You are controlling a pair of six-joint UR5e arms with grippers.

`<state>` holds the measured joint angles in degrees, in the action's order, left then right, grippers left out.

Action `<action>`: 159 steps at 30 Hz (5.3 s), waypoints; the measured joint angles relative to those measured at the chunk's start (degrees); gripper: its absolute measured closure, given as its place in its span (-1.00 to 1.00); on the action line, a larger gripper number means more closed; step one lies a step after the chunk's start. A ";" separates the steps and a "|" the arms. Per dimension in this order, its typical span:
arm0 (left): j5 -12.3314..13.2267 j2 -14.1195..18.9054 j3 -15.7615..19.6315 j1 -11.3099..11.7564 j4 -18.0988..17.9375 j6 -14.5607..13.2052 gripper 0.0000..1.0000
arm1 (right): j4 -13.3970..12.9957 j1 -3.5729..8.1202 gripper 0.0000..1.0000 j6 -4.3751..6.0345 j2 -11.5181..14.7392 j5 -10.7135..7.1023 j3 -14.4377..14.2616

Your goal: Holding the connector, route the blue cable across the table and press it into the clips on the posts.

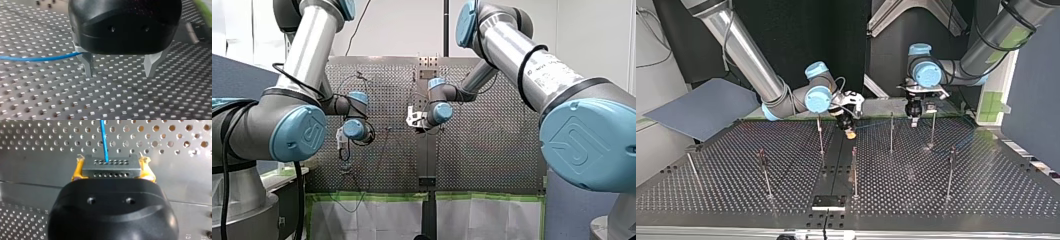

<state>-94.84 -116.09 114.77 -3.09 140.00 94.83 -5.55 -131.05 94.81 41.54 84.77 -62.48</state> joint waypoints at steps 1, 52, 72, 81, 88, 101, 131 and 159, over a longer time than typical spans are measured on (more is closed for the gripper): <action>-0.41 0.05 0.41 -0.21 0.43 -0.41 -1.00 | 0.00 -0.08 1.00 0.01 0.00 -0.01 -0.01; -4.95 6.45 0.35 -13.46 0.97 1.09 -1.00 | 0.02 -0.06 1.00 0.04 -0.02 -0.05 -0.06; -8.01 0.00 -8.90 -15.52 2.18 2.63 -1.00 | 0.00 0.11 1.00 0.05 -0.01 -0.04 -0.05; -7.69 -2.70 -11.06 -15.60 2.36 3.07 -1.00 | -0.07 0.34 1.00 0.05 -0.02 -0.03 -0.06; -8.97 -5.37 -13.04 -15.48 1.83 3.46 -1.00 | -0.09 0.45 1.00 0.05 -0.02 -0.03 -0.06; -15.01 -5.84 -13.44 -16.11 1.98 3.51 0.91 | -0.09 0.56 1.00 0.05 -0.01 -0.04 -0.05; -16.14 -1.47 -13.03 -18.36 9.58 4.95 1.00 | 2.56 1.14 1.00 -0.20 5.45 -0.15 -2.35; -16.07 12.64 -13.01 -19.45 16.78 4.54 1.00 | 3.95 1.85 1.00 -0.43 19.35 -0.09 -11.83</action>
<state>-110.91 -103.45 101.76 -22.54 156.78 99.38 -1.60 -129.19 94.37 60.89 84.68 -74.32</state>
